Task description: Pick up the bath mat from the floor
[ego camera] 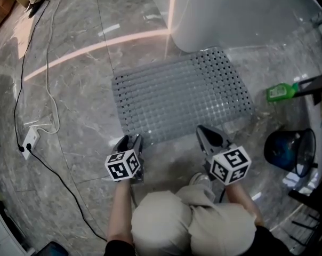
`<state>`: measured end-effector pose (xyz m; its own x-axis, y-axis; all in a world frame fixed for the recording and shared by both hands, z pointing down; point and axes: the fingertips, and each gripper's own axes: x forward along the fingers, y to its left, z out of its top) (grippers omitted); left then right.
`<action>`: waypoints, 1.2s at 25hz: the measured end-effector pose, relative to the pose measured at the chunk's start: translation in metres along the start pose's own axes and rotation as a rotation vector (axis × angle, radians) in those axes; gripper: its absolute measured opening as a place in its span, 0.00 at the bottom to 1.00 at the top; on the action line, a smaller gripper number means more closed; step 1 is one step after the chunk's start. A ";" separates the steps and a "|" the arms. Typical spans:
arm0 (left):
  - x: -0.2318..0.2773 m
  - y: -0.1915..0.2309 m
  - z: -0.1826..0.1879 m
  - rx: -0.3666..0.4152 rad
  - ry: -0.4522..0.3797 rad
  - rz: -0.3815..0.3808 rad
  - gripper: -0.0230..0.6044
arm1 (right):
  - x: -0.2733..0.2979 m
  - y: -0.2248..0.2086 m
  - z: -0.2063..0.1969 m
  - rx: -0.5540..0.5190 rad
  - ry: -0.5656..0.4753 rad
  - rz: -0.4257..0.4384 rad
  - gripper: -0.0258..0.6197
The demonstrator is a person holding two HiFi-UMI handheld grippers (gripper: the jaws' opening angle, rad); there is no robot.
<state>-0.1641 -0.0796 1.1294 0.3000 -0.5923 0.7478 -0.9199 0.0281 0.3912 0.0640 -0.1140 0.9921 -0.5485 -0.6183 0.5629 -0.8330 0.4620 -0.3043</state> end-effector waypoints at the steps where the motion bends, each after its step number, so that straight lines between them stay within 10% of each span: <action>1: 0.002 0.002 -0.001 0.002 -0.004 0.009 0.42 | 0.001 0.001 -0.001 0.002 0.002 0.004 0.06; 30: 0.029 0.036 -0.032 0.089 0.030 0.244 0.50 | 0.014 0.008 -0.018 0.035 0.044 0.044 0.06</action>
<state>-0.1809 -0.0701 1.1824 0.0727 -0.5527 0.8302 -0.9841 0.0954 0.1497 0.0513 -0.1073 1.0115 -0.5815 -0.5689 0.5815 -0.8106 0.4654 -0.3554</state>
